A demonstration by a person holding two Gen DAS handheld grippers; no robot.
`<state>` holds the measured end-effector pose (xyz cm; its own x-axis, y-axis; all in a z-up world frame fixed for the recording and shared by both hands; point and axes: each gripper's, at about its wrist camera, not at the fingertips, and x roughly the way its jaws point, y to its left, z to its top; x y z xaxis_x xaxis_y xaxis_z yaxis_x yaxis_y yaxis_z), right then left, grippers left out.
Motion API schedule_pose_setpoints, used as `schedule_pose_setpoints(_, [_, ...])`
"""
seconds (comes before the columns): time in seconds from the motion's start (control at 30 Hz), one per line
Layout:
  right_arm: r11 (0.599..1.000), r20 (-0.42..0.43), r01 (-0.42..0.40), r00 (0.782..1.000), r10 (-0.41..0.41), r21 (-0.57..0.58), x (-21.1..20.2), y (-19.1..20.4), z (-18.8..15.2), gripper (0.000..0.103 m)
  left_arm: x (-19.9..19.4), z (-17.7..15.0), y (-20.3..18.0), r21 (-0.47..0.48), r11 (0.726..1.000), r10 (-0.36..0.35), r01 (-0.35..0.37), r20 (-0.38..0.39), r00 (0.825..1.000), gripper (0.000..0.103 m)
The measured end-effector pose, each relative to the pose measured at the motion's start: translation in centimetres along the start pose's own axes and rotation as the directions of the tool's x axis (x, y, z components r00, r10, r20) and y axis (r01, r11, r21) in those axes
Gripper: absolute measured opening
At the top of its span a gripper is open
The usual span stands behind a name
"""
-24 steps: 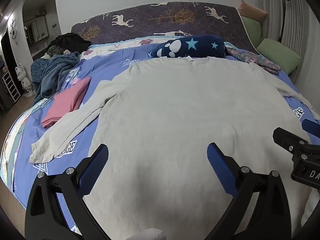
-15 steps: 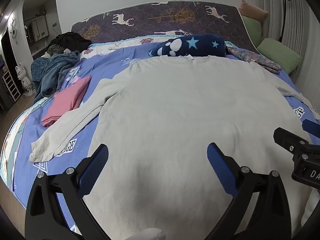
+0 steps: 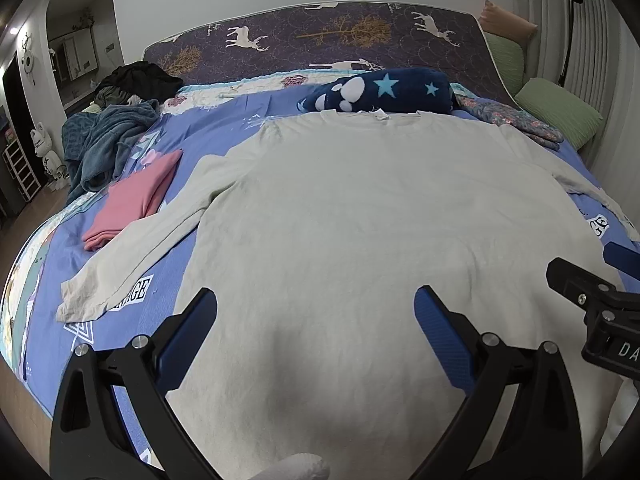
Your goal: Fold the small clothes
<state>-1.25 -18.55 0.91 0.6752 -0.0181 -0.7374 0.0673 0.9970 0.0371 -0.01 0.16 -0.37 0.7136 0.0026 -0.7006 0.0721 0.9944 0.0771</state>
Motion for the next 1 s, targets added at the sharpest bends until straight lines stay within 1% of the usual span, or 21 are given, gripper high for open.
schedule_pose_setpoints(0.2, [1.0,0.0,0.0,1.0,0.0,0.0,-0.1,0.1,0.1,0.101,-0.1,0.0,0.0,0.003,1.0,-0.002,0.002,0.016,1.0,0.099])
schedule_pose_setpoints(0.6, [1.0,0.001,-0.004,1.0,0.004,-0.001,-0.2,0.1,-0.2,0.101,-0.1,-0.1,0.5,-0.021,0.999,-0.025,0.026,0.006,1.0,0.099])
schedule_pose_setpoints(0.73, [1.0,0.001,-0.003,1.0,0.003,0.0,-0.3,0.2,-0.1,0.101,0.4,-0.2,0.2,0.005,1.0,-0.021,0.021,-0.038,0.999,0.099])
schedule_pose_setpoints(0.87, [1.0,0.001,-0.003,1.0,0.003,-0.001,-0.3,0.2,-0.1,0.101,0.4,-0.4,0.5,-0.018,1.0,-0.009,0.008,-0.045,0.999,0.099])
schedule_pose_setpoints(0.93, [1.0,0.001,-0.003,1.0,0.003,-0.002,-0.3,0.2,-0.1,0.101,0.2,-0.4,0.8,-0.037,0.999,-0.009,0.007,-0.033,0.999,0.099])
schedule_pose_setpoints(1.0, [1.0,0.002,-0.003,1.0,0.003,-0.001,-0.3,0.2,-0.2,0.101,-0.4,-0.5,1.2,-0.066,0.998,-0.009,0.011,0.018,1.0,0.099])
